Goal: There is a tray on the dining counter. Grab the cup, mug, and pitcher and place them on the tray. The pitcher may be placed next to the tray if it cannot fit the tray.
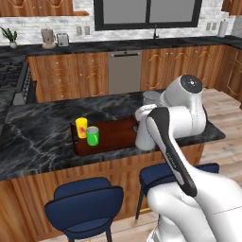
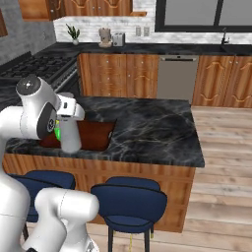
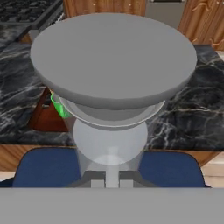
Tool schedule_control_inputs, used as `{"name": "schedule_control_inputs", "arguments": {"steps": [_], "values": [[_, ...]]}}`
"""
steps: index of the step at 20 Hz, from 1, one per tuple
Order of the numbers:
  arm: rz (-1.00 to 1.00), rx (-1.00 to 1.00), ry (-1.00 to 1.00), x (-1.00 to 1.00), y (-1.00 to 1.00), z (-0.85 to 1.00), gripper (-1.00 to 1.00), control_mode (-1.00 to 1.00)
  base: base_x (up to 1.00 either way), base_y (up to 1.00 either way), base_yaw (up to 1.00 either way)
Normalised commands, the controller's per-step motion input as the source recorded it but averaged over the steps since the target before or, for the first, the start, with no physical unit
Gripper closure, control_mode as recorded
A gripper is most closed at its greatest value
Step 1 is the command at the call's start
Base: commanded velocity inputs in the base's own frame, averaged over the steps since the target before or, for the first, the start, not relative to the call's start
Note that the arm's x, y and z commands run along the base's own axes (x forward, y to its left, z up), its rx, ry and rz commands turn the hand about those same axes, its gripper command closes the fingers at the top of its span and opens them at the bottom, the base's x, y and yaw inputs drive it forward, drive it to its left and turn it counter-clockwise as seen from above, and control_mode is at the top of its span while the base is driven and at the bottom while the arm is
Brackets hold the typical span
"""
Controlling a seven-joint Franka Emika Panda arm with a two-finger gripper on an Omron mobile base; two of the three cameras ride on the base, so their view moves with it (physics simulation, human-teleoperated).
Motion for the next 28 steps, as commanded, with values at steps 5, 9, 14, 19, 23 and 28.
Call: {"name": "schedule_control_inputs", "arguments": {"steps": [5,9,14,19,23,28], "values": [[0.00,0.00,-0.03,0.14,0.09,0.08,1.00,-1.00,0.00,0.00,0.00],[0.00,0.00,0.00,0.35,0.15,0.04,1.00,-1.00,0.00,0.00,0.00],[0.00,0.00,0.01,0.38,0.02,0.10,1.00,-1.00,0.00,0.00,0.00],[0.00,0.00,0.12,0.43,0.00,0.04,1.00,-1.00,0.00,0.00,0.00],[0.00,0.00,0.03,0.38,0.00,-0.03,1.00,-1.00,0.00,0.00,0.00],[0.00,0.00,-0.01,0.13,0.02,-0.01,1.00,-1.00,0.00,0.00,0.00]]}}
